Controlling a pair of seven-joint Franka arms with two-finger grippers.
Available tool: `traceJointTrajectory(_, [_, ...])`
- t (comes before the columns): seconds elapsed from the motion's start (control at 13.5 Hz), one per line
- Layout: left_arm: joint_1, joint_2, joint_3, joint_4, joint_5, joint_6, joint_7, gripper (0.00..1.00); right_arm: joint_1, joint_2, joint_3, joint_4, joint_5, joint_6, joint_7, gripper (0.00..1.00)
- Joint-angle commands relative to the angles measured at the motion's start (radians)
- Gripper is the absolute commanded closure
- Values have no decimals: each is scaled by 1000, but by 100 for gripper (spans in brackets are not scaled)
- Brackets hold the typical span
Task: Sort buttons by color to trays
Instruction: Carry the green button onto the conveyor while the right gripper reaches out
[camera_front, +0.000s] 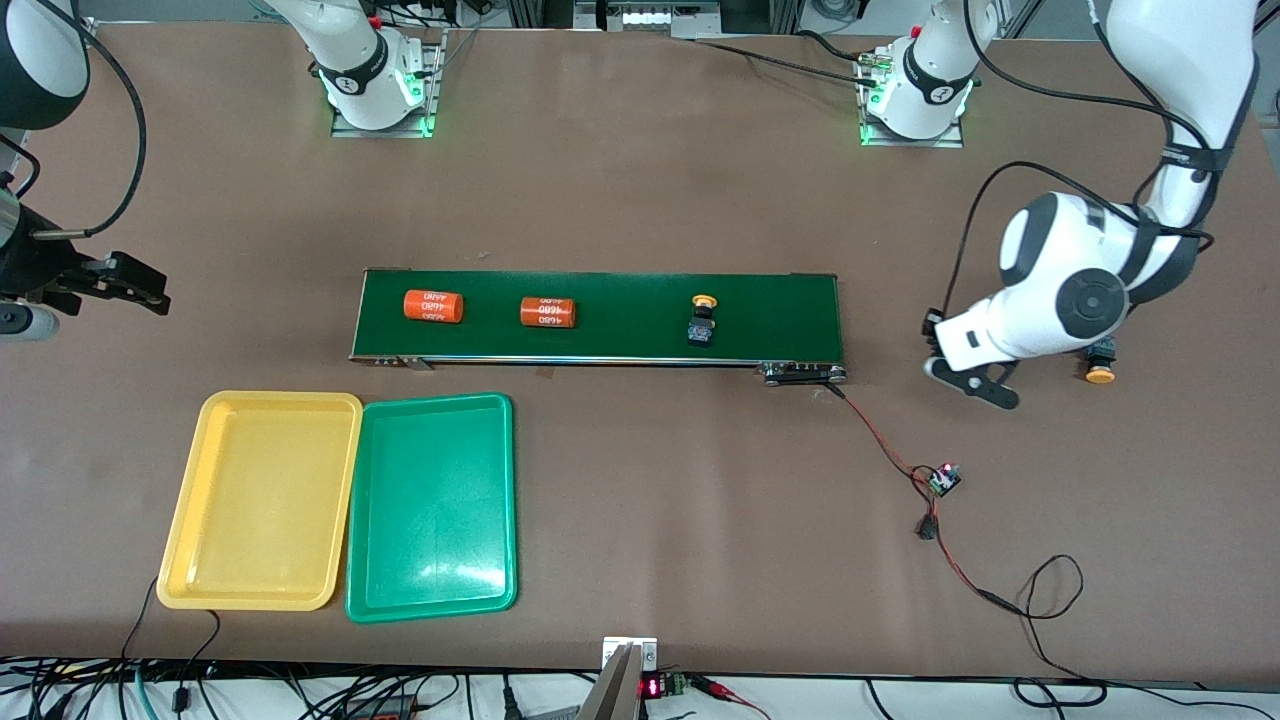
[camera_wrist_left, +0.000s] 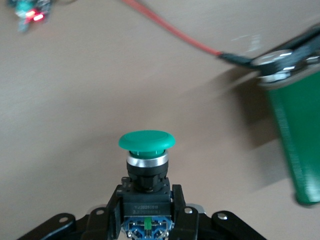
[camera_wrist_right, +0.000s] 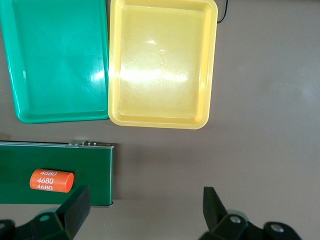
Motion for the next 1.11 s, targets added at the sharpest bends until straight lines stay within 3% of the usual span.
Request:
traceJointTrajectory(0.0, [-32, -57, -30, -33, -75, -8, -4, 100, -7, -1, 2, -1, 12, -12, -7, 0])
traceJointTrajectory(0.22, [-127, -58, -31, -33, -171, 2, -134, 100, -8, -32, 1, -22, 38, -26, -10, 0])
traceJointTrajectory(0.59, [-245, -55, -31, -51, -198, 16, -366, 100, -10, -179, 1, -243, 91, 90, 2, 0])
traceJointTrajectory(1.04, [-268, -2, -30, -65, -204, 182, -390, 100, -4, -288, 2, -403, 111, 147, 8, 0])
